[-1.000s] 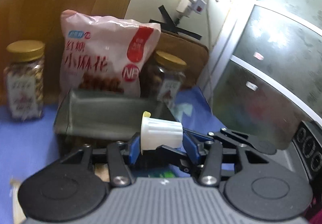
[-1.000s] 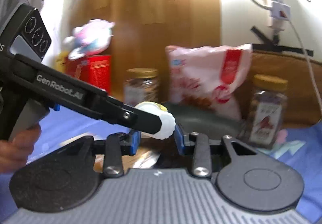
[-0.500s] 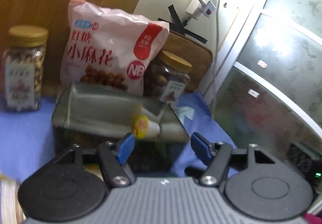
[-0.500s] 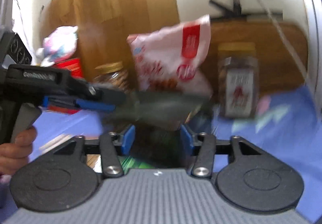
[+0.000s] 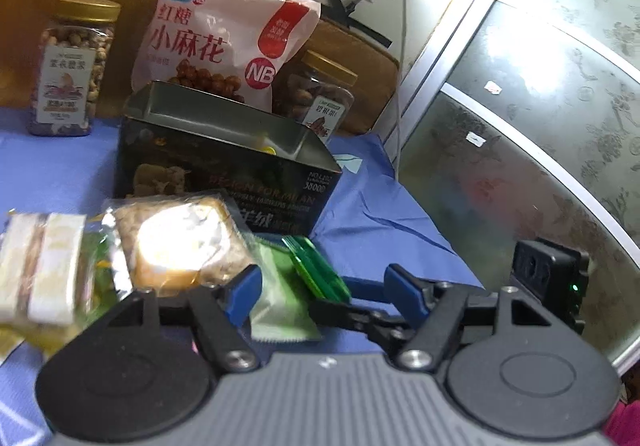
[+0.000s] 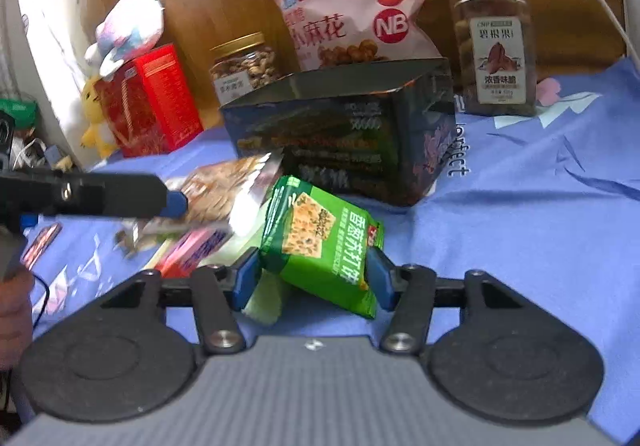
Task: Organize snacks
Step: 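Grasp the green cracker pack with the right gripper and lift it, then carry the green cracker pack to the tin box and drop it in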
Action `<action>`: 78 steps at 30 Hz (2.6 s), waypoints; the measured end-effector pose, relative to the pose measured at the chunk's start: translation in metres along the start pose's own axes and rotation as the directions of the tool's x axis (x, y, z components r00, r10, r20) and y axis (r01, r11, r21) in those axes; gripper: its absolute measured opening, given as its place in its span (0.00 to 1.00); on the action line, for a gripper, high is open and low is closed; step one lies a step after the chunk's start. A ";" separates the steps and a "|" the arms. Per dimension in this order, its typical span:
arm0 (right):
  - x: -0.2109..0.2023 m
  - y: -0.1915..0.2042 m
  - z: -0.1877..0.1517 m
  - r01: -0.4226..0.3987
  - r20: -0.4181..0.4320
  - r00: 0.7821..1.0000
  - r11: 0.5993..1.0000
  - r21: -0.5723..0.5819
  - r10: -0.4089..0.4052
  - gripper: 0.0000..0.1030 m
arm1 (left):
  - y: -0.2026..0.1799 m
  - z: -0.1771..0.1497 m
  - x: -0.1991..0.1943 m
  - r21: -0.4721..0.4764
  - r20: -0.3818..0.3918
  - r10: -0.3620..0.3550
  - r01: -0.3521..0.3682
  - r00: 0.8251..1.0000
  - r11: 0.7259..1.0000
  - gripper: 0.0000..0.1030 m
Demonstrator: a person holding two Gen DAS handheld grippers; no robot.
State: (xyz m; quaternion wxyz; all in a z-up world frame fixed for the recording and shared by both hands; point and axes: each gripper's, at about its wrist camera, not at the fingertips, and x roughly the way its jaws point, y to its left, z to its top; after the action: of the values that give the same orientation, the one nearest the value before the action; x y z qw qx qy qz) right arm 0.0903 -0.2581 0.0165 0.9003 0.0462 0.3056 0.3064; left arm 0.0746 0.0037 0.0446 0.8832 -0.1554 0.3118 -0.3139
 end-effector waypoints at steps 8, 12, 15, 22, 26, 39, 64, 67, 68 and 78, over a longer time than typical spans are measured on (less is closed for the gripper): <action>-0.034 0.071 -0.035 -0.127 0.012 0.991 0.955 -0.269 0.135 0.57 | 0.015 -0.029 -0.038 -0.041 0.013 -0.035 0.035 0.999 0.999 0.67; -0.011 0.107 -0.040 -0.139 -0.038 0.990 0.916 -0.377 0.135 0.57 | 0.027 -0.040 -0.060 -0.066 0.033 -0.005 0.008 0.999 0.998 0.67; 0.008 0.124 -0.041 -0.114 -0.046 0.993 0.900 -0.421 0.105 0.59 | 0.039 -0.046 -0.077 -0.097 0.048 0.038 -0.033 0.998 0.995 0.67; 0.008 0.126 -0.042 -0.123 -0.061 0.992 0.907 -0.403 0.108 0.84 | 0.068 -0.056 -0.102 -0.196 0.065 0.055 -0.041 0.996 0.980 0.67; 0.007 0.113 -0.047 -0.107 -0.081 0.993 0.934 -0.342 0.084 0.84 | 0.066 -0.057 -0.094 -0.188 0.044 0.020 -0.011 0.999 0.982 0.67; 0.002 0.119 -0.056 -0.132 -0.060 0.991 0.930 -0.344 0.119 0.60 | 0.048 -0.069 -0.055 -0.142 -0.075 0.004 -0.014 0.997 0.990 0.63; 0.050 0.031 0.078 0.035 0.253 0.967 0.979 -0.198 0.016 0.59 | 0.041 0.111 0.039 0.039 0.066 0.039 -0.041 0.997 0.998 0.64; 0.068 0.019 0.087 0.056 0.247 0.969 0.982 -0.178 -0.011 0.59 | 0.053 0.120 0.062 0.016 0.053 0.063 -0.063 0.997 0.998 0.64; 0.072 0.016 0.089 0.059 0.243 0.970 0.983 -0.171 -0.016 0.59 | 0.057 0.121 0.069 0.006 0.046 0.071 -0.071 0.996 0.997 0.64; 0.044 0.018 0.073 0.088 0.303 0.952 0.988 -0.127 -0.046 0.70 | 0.075 0.106 0.040 -0.078 0.068 0.064 -0.059 0.996 0.995 0.66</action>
State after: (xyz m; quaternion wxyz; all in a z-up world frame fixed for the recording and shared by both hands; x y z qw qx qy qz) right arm 0.1506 -0.2103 0.0571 0.9471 0.0185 0.1454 0.2857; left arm 0.2018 0.0420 0.0711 0.8964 -0.1903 0.2969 -0.2686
